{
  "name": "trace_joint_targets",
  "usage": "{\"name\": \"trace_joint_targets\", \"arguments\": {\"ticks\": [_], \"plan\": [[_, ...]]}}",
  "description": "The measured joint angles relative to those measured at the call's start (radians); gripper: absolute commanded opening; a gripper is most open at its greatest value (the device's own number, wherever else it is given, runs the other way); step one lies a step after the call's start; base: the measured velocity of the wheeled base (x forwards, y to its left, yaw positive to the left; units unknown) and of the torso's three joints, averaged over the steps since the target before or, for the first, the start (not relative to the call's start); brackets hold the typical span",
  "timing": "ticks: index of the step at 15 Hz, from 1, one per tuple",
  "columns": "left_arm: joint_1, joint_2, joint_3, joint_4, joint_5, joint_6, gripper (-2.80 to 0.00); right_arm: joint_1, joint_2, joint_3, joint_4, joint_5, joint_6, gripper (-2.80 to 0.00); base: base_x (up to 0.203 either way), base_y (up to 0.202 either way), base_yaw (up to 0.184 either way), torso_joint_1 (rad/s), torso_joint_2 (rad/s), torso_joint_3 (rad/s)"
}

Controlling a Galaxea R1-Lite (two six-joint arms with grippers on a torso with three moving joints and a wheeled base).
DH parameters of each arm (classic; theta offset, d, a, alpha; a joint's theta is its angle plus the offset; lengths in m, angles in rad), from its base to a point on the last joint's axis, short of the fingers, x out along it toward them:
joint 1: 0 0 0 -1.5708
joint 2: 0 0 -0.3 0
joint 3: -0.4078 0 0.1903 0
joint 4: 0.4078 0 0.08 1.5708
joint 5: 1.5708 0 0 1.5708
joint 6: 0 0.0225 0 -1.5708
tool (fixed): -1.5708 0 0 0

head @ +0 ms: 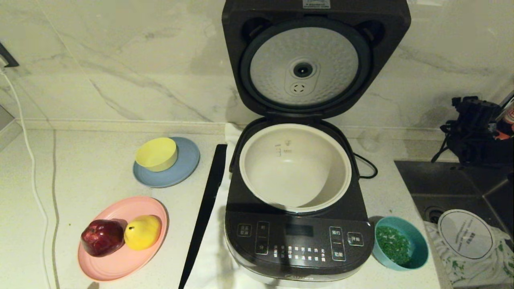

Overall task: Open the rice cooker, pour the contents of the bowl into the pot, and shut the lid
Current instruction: Turn on the tap

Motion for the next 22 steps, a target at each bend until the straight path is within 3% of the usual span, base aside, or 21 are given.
{"name": "trace_joint_targets", "arguments": {"ticks": [22], "plan": [[0.000, 0.000, 0.000, 0.000, 0.000, 0.000, -2.80, 0.016, -0.001, 0.088, -0.031, -0.018, 0.027, -2.80, 0.000, 0.000, 0.000, 0.000, 0.00, 0.000]]}}
